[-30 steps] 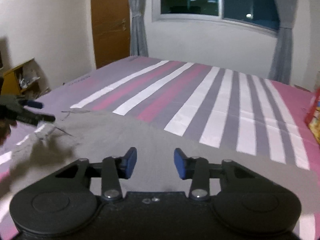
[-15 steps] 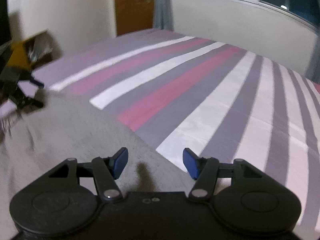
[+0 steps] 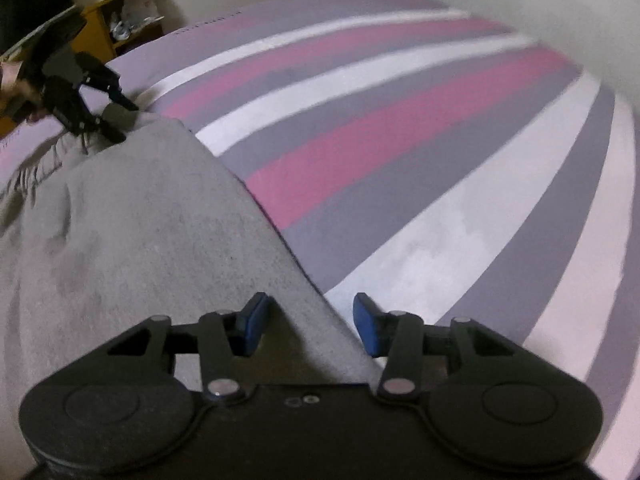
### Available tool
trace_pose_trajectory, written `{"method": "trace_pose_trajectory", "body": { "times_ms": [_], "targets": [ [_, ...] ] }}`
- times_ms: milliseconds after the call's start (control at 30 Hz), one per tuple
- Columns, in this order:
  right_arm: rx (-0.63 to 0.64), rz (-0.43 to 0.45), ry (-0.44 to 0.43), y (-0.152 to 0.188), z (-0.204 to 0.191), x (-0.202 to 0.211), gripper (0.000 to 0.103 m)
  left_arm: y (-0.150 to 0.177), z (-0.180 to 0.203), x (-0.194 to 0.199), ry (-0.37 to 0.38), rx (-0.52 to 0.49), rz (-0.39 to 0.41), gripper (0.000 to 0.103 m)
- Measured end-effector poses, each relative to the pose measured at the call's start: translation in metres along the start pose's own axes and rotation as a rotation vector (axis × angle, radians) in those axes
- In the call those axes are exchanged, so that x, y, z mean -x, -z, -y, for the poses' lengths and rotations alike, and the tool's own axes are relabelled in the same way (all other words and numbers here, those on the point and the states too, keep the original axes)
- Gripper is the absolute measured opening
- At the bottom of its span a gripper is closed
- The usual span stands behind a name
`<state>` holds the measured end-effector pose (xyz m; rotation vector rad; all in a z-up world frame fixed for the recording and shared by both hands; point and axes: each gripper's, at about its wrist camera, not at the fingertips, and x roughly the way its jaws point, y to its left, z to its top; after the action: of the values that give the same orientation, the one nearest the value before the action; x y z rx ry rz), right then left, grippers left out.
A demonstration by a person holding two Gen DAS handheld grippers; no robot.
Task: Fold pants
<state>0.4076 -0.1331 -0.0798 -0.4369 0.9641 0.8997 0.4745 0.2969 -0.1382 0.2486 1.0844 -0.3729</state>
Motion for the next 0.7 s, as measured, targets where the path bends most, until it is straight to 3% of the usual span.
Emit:
{"method": "trace_pose_trajectory", "body": {
  "times_ms": [33, 67, 100, 200, 400, 600, 700],
  "targets": [
    [0.018, -0.003, -0.002, 0.000, -0.006, -0.001, 0.017, 0.002, 0.004, 0.002, -0.011, -0.022, 0.005, 0.065],
    [0.025, -0.007, -0.011, 0.000, -0.013, -0.001, 0.009, 0.003, 0.009, 0.005, -0.016, -0.041, 0.008, 0.053],
    [0.046, -0.005, 0.012, 0.001, -0.019, 0.000, 0.008, 0.003, 0.013, 0.008, -0.009, -0.043, 0.011, 0.039],
    [0.034, 0.012, 0.056, 0.001, -0.026, 0.004, 0.005, 0.003, 0.024, 0.020, -0.055, -0.070, 0.022, 0.019],
    [0.046, 0.099, 0.092, 0.012, -0.055, 0.057, 0.004, 0.031, 0.039, 0.086, -0.115, -0.113, 0.157, 0.017],
    [0.112, 0.215, 0.079, 0.056, -0.111, 0.150, 0.004, 0.090, 0.077, 0.165, -0.140, -0.146, 0.303, 0.017],
    [0.155, 0.244, 0.106, 0.081, -0.152, 0.176, 0.004, 0.122, 0.108, 0.189, -0.204, -0.216, 0.340, 0.017]
  ]
}}
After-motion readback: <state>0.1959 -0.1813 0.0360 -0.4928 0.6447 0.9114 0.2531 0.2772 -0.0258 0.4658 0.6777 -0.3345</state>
